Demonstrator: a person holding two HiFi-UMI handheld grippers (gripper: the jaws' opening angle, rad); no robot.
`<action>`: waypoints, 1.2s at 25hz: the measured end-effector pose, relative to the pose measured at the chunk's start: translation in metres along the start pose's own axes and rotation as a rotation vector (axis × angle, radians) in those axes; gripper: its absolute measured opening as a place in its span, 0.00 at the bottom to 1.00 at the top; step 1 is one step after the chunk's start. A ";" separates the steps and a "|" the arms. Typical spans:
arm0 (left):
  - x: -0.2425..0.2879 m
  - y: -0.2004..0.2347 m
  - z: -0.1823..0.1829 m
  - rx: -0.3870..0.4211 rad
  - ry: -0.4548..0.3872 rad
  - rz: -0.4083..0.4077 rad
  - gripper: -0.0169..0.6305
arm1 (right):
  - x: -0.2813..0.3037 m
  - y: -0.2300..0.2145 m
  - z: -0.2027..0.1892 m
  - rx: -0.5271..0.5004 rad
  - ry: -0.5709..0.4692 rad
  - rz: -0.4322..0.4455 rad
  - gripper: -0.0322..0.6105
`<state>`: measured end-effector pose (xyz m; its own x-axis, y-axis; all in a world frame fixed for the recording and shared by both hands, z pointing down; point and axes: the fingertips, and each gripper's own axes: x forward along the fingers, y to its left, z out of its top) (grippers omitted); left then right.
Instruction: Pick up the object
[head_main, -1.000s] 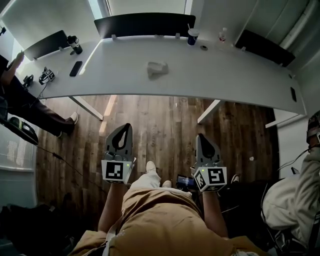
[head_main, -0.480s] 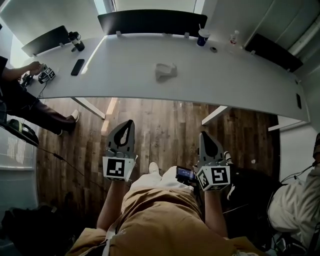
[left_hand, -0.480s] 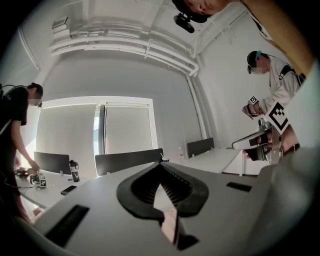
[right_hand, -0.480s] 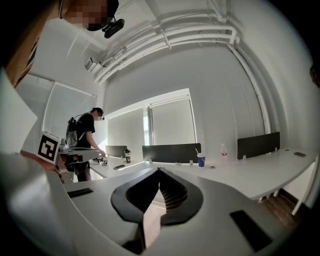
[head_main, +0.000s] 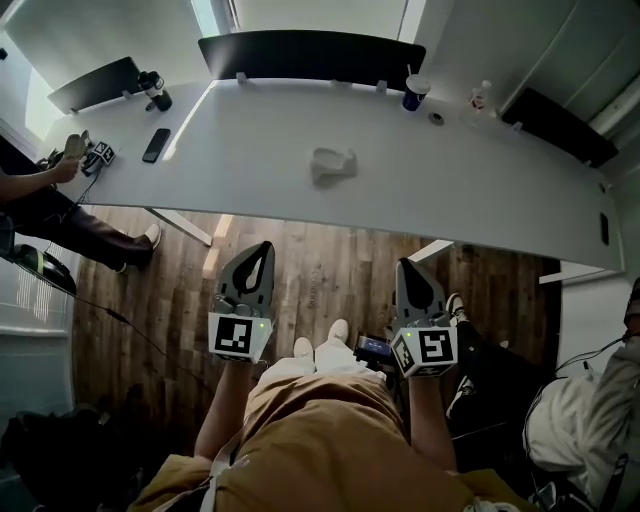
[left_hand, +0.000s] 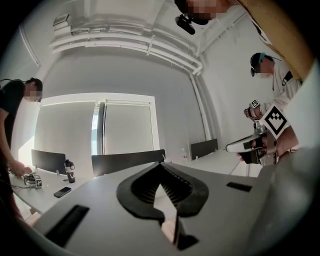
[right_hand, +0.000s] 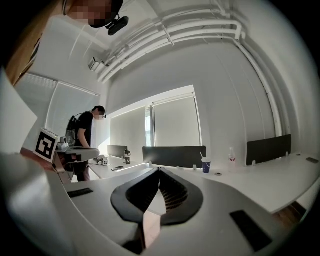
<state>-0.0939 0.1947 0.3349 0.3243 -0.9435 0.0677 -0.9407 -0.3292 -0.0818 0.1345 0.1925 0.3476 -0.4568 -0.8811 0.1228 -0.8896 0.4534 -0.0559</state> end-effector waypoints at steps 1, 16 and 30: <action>0.007 0.000 0.002 -0.003 -0.005 0.002 0.04 | 0.006 -0.003 0.001 0.003 -0.003 0.006 0.06; 0.087 0.007 0.009 0.000 -0.011 -0.004 0.04 | 0.063 -0.061 0.002 0.094 -0.006 -0.001 0.06; 0.162 0.053 -0.002 -0.028 -0.031 -0.095 0.04 | 0.156 -0.055 0.000 0.068 0.024 0.003 0.06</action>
<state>-0.0910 0.0245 0.3432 0.4143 -0.9092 0.0427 -0.9081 -0.4160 -0.0484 0.1119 0.0300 0.3699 -0.4598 -0.8758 0.1466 -0.8870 0.4451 -0.1230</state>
